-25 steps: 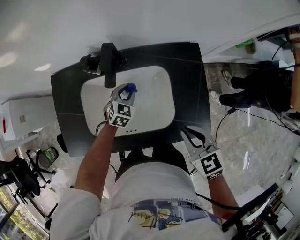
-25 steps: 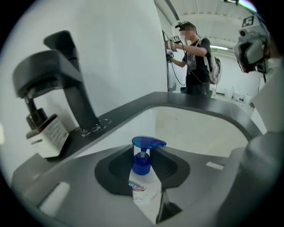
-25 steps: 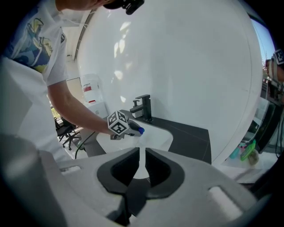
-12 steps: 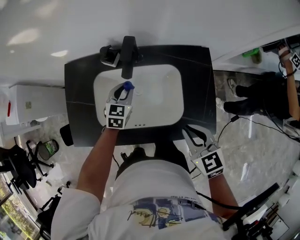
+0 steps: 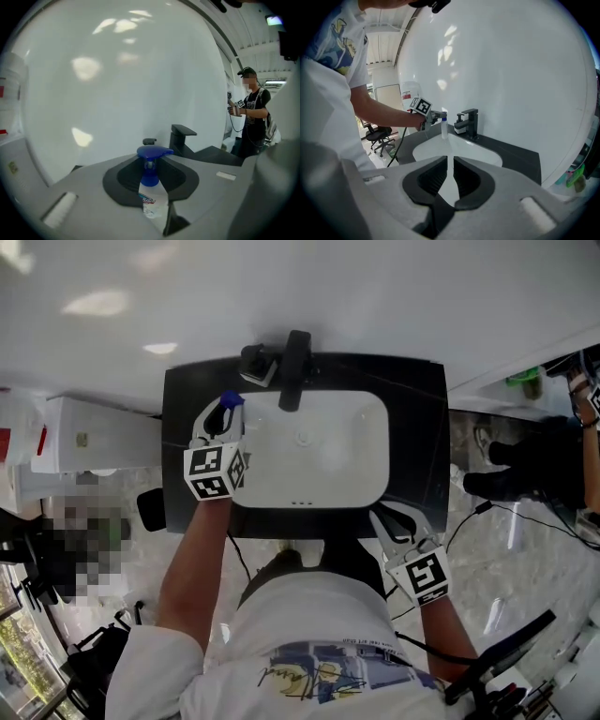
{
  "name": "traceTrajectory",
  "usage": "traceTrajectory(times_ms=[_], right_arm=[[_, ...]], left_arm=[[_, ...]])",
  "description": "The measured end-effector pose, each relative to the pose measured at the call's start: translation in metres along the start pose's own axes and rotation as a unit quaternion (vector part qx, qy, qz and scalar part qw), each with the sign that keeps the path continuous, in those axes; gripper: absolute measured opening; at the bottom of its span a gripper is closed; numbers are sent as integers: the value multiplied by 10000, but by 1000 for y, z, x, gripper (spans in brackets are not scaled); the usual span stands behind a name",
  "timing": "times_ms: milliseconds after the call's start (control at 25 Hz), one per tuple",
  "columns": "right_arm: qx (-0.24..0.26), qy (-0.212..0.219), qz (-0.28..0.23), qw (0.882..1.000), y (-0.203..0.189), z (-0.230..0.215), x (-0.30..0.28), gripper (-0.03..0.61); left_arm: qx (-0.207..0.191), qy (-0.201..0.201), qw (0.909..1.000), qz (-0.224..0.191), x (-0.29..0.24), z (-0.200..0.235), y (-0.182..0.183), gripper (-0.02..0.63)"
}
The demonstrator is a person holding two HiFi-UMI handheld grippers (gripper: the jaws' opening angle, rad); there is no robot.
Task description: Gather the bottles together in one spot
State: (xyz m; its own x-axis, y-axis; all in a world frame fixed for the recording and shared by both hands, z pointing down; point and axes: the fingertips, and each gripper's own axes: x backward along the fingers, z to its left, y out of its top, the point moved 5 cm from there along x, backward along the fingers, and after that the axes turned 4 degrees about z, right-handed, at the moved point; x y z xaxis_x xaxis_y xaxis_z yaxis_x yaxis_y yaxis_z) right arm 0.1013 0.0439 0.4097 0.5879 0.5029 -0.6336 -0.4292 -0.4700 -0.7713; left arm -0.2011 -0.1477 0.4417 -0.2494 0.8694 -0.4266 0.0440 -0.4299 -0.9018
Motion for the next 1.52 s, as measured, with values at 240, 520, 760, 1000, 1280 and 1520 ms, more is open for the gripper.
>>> traceTrajectory(times_ms=[240,520,760,1000,1280,1520], right_arm=[[-10,49,82,10000,-2,-6,-2,43],[58,-6,244,9997,-2,-28,2,43],[35,-27,316,9995,-3,-47,2,43],[28,62,320,9995,-1,-54,-4,43],[77,148,275,9995,5,-45,-12,43],[167,172,232,9994,13,-37,-15,43]], left_arm=[[320,578,9973,-332,-22,49,31,75],[500,1047,9921,-485,-61,77,45,75],[560,1180,9900,-524,-73,82,40,75],[380,1266,9894,-597,-72,78,35,78],[149,1198,9913,-521,-67,80,34,154],[17,1077,9931,-457,-48,77,28,169]])
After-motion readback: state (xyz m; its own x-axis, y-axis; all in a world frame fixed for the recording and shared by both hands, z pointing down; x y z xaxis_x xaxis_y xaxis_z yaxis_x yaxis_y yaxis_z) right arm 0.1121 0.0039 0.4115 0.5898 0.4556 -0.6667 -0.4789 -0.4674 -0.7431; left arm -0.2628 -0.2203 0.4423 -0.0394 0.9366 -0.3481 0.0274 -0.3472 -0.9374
